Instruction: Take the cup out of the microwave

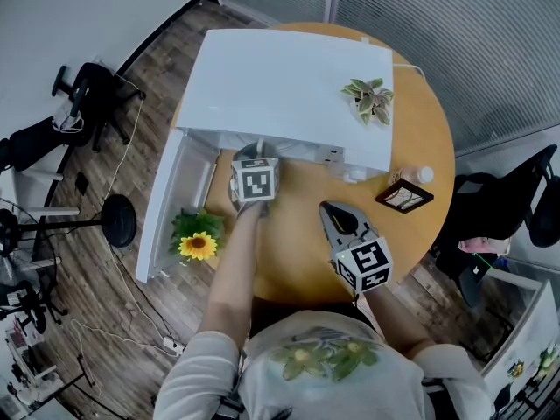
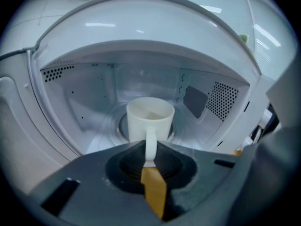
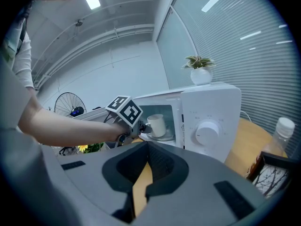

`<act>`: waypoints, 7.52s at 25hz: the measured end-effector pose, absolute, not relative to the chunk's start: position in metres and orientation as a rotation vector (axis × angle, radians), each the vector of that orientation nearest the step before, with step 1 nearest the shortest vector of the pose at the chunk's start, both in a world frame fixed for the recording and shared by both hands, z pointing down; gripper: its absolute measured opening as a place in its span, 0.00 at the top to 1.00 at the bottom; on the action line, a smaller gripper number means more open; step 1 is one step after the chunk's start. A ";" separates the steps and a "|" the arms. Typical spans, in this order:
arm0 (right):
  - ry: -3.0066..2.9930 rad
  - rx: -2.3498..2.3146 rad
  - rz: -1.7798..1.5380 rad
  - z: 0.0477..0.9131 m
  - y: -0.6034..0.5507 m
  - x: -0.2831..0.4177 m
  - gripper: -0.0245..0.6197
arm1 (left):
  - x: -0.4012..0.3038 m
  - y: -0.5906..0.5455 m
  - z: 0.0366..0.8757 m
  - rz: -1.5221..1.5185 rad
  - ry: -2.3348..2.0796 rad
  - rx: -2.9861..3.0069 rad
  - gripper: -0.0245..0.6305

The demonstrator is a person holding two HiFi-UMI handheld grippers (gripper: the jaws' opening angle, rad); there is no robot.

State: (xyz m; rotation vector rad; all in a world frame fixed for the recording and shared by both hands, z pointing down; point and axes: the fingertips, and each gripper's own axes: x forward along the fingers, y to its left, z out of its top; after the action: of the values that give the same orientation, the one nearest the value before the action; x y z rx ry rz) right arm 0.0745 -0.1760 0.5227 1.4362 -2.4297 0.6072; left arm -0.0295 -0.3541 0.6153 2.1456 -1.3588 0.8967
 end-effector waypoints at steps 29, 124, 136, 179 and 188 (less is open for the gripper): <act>-2.445 1.446 0.545 0.504 -0.150 0.075 0.94 | -0.032 -0.328 0.565 0.719 -1.454 2.249 0.89; -2.514 1.279 0.478 0.496 -0.084 0.039 0.94 | -0.083 -0.128 0.570 0.586 -1.501 2.275 0.89; -2.499 1.259 0.482 0.504 -0.081 0.037 0.94 | -0.094 -0.119 0.601 0.595 -1.519 2.238 0.89; -2.510 1.192 0.472 0.510 -0.061 0.030 0.94 | -0.095 -0.074 0.665 0.758 -1.472 2.234 0.89; -2.512 1.183 0.480 0.511 -0.057 0.026 0.94 | -0.095 -0.074 0.665 0.742 -1.466 2.227 0.88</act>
State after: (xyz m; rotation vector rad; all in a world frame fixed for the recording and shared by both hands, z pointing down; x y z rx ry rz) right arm 0.0262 -0.0568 0.5113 1.1831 -2.5123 0.4803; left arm -0.0949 -0.0736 0.6649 2.2271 -1.4665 0.7415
